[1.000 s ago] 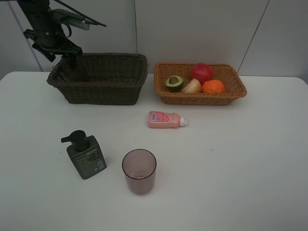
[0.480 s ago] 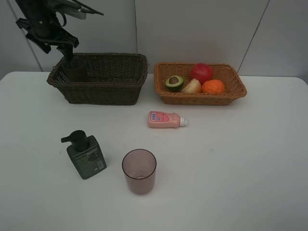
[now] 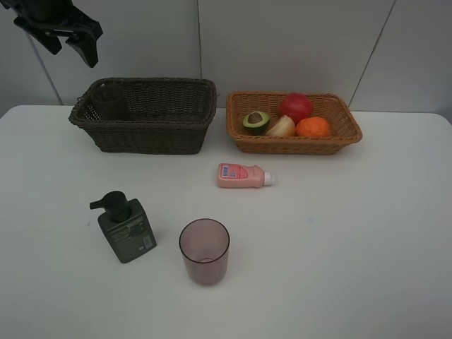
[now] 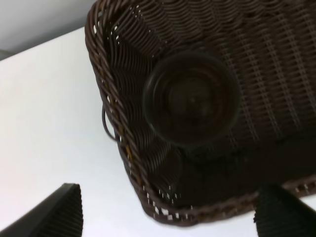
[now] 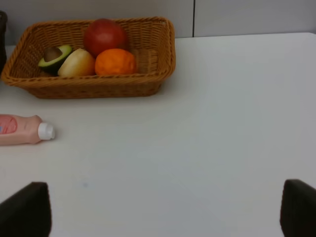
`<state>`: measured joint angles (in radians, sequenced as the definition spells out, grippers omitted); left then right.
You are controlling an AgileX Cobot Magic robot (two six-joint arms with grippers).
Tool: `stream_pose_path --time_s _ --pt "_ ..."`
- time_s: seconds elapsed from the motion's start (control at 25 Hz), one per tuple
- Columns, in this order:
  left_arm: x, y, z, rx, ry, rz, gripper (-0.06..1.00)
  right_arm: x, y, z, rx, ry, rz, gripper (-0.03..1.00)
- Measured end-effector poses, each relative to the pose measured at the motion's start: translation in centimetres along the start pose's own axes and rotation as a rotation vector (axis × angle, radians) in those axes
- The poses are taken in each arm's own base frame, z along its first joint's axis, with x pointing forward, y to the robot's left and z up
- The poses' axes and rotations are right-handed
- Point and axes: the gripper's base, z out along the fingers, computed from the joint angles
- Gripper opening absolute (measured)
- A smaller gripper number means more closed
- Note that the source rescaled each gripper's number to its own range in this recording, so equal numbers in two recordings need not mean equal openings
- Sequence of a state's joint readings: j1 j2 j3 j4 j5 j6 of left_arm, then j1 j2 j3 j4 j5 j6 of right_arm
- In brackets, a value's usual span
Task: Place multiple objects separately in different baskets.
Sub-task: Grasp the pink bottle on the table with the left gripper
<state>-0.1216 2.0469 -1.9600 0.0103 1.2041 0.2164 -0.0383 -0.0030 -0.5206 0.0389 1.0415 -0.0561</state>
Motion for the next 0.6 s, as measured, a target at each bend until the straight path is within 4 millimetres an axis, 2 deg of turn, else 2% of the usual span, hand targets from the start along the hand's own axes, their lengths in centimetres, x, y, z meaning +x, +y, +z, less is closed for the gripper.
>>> stream_pose_path --time_s 0.2,0.6 --pt "-0.3 -2.4 -2.4 0.013 -0.045 0.054 0.94 0.0 0.0 0.0 0.0 0.0 0.0 0.93" --pt "-1.0 -11.6 -3.3 0.132 -0.079 0.31 0.94 0.0 0.0 0.0 0.0 0.0 0.0 0.93"
